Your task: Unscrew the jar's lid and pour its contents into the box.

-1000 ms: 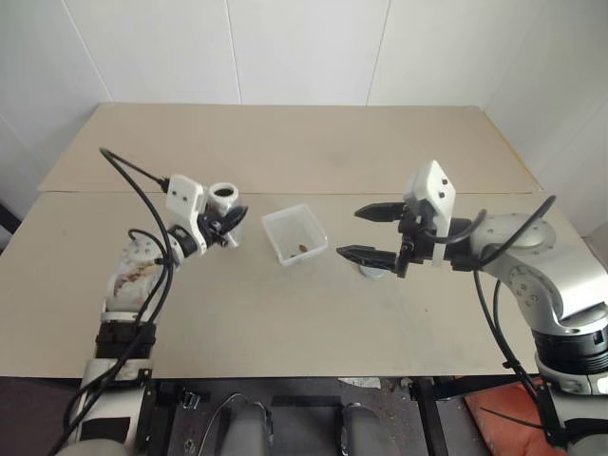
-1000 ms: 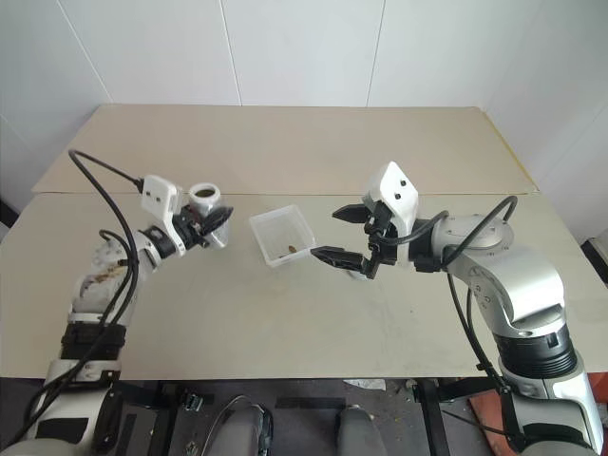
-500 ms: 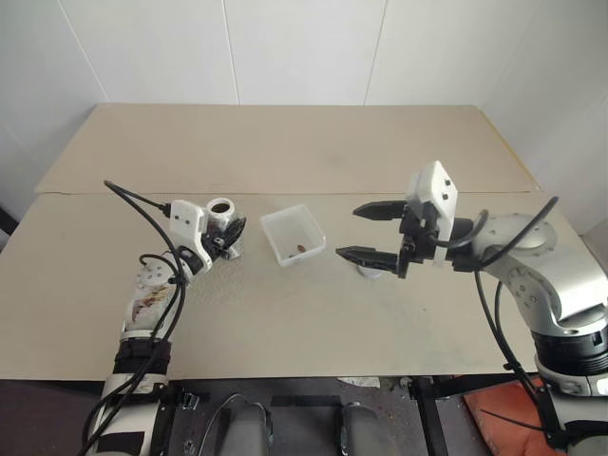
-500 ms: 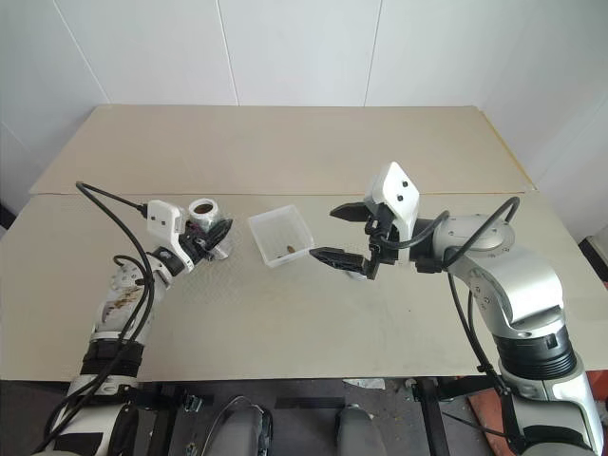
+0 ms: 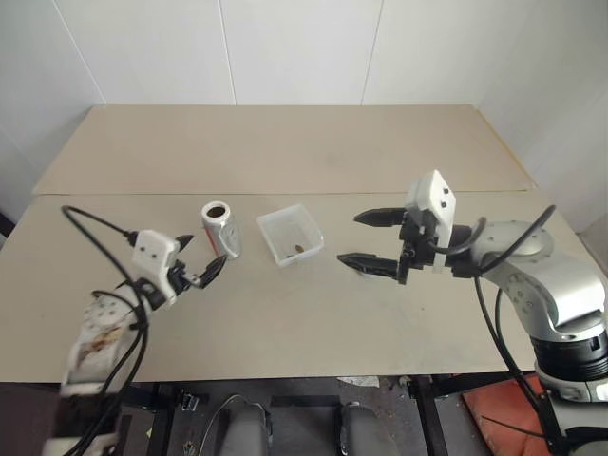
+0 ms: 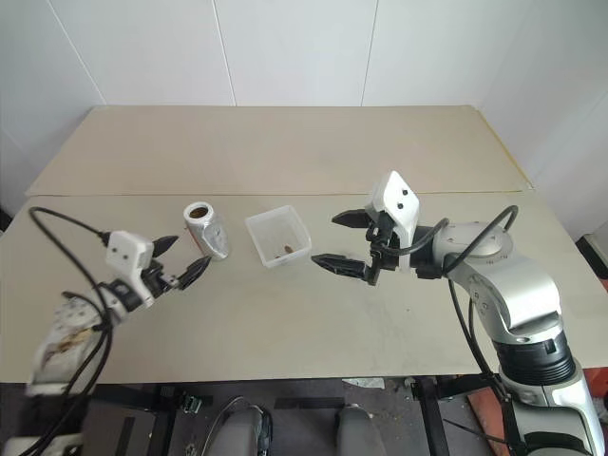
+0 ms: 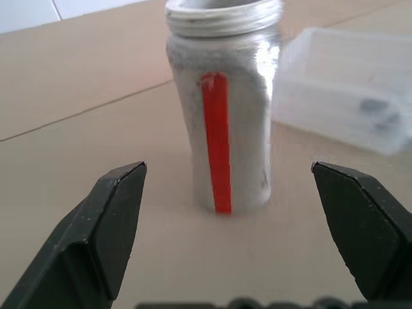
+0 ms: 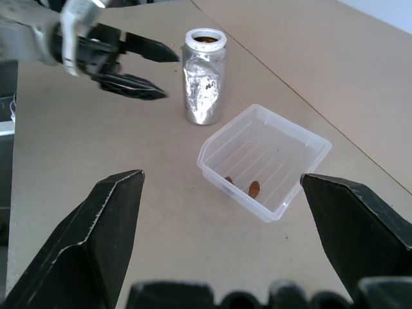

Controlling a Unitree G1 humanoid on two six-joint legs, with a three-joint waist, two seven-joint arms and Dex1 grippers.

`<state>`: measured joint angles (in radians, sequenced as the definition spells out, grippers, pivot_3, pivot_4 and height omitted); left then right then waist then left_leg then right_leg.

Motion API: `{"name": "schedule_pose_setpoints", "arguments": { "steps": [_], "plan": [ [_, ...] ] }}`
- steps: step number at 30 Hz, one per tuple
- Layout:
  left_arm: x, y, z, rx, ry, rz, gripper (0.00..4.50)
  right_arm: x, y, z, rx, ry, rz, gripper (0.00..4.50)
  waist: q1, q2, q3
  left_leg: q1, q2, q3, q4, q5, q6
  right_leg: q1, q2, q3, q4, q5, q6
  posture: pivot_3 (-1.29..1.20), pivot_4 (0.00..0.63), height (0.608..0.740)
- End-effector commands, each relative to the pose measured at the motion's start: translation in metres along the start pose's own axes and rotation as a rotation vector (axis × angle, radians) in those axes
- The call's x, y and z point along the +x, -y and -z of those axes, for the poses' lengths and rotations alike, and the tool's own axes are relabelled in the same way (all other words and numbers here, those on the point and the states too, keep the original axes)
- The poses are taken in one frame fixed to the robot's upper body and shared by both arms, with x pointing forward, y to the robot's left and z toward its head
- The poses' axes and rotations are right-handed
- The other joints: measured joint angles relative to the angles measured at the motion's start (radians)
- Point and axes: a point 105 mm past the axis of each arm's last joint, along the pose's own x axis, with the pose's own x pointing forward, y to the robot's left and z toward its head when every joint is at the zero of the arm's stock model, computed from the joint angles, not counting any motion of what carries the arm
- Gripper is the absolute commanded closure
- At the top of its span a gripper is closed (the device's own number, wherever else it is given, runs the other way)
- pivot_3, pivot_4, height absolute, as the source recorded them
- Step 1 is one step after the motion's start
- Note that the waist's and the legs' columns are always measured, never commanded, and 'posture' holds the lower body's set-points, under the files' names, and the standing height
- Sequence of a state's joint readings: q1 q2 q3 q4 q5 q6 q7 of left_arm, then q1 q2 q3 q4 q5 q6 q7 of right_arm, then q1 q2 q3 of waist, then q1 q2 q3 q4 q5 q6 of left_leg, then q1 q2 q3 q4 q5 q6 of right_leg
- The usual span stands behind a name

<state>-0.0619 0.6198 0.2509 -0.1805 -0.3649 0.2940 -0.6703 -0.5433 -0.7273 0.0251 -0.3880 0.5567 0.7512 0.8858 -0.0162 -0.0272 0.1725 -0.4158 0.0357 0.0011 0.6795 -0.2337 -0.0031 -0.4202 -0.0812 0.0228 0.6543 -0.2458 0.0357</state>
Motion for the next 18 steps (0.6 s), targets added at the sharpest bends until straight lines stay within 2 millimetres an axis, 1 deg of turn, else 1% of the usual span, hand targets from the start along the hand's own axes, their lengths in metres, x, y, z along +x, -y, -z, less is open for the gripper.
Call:
{"name": "schedule_pose_setpoints", "arguments": {
  "steps": [1, 3, 4, 5, 7, 10, 12, 14, 18],
  "plan": [
    [-0.035, 0.005, -0.036, 0.028, 0.053, 0.135, 0.04, -0.011, -0.002, -0.008, -0.051, 0.021, 0.005, 0.0, 0.004, 0.0, 0.0, 0.0, 0.0, 0.0, 0.0, 0.0, 0.0, 0.0, 0.0, 0.0, 0.0, 0.0, 0.0, 0.0, 0.15, 0.74],
    [-0.058, 0.008, -0.051, 0.006, 0.059, 0.251, 0.04, -0.016, -0.001, -0.005, -0.05, 0.007, 0.01, 0.0, 0.005, 0.0, 0.0, 0.001, 0.001, 0.0, 0.0, 0.0, 0.0, 0.001, 0.0, 0.0, 0.0, -0.001, -0.001, 0.0, 0.15, 0.74],
    [-0.069, 0.01, -0.062, 0.019, 0.08, 0.316, 0.04, -0.018, 0.0, -0.003, -0.051, 0.001, 0.013, 0.0, 0.005, 0.0, 0.0, 0.001, 0.001, 0.0, 0.0, 0.0, 0.0, 0.001, 0.0, 0.0, -0.001, -0.001, -0.001, 0.0, 0.15, 0.74],
    [-0.076, 0.011, -0.069, 0.029, 0.095, 0.356, 0.04, -0.019, 0.0, -0.003, -0.051, -0.002, 0.015, 0.0, 0.005, 0.0, 0.0, 0.001, 0.001, 0.001, 0.0, 0.0, 0.0, 0.001, 0.0, 0.0, -0.001, -0.001, -0.001, 0.0, 0.15, 0.74],
    [-0.092, 0.009, -0.092, 0.076, 0.12, 0.484, 0.04, -0.026, 0.003, -0.001, -0.055, -0.014, 0.026, 0.0, 0.006, 0.0, 0.0, 0.002, 0.001, 0.001, 0.0, 0.0, 0.0, 0.001, 0.0, 0.0, -0.001, -0.001, -0.001, 0.0, 0.15, 0.74],
    [-0.095, 0.0, -0.109, 0.11, 0.134, 0.512, 0.04, -0.035, 0.006, -0.002, -0.067, -0.023, 0.04, 0.0, 0.009, 0.0, 0.0, 0.002, 0.001, 0.001, 0.0, 0.0, 0.0, 0.002, 0.001, -0.001, -0.002, -0.001, -0.002, 0.0, 0.15, 0.74],
    [-0.094, -0.003, -0.115, 0.128, 0.148, 0.519, 0.04, -0.039, 0.006, -0.002, -0.073, -0.021, 0.042, 0.0, 0.005, 0.0, 0.0, 0.003, 0.001, 0.002, -0.001, 0.0, 0.0, 0.003, 0.001, -0.001, -0.003, -0.001, -0.002, 0.0, 0.15, 0.74],
    [-0.094, -0.005, -0.116, 0.126, 0.149, 0.52, 0.04, -0.041, 0.007, -0.002, -0.079, -0.027, 0.051, 0.0, 0.002, 0.0, 0.0, 0.003, 0.003, 0.002, -0.002, 0.0, 0.0, 0.002, 0.003, 0.0, -0.004, -0.001, -0.002, 0.0, 0.15, 0.74],
    [-0.092, -0.003, -0.109, 0.153, 0.12, 0.536, 0.04, -0.042, 0.006, -0.005, -0.083, -0.02, 0.051, 0.0, -0.003, 0.0, 0.0, 0.002, 0.005, 0.003, -0.003, 0.0, 0.0, 0.0, 0.005, 0.001, -0.004, -0.001, -0.003, 0.0, 0.15, 0.74]
  ]
}}
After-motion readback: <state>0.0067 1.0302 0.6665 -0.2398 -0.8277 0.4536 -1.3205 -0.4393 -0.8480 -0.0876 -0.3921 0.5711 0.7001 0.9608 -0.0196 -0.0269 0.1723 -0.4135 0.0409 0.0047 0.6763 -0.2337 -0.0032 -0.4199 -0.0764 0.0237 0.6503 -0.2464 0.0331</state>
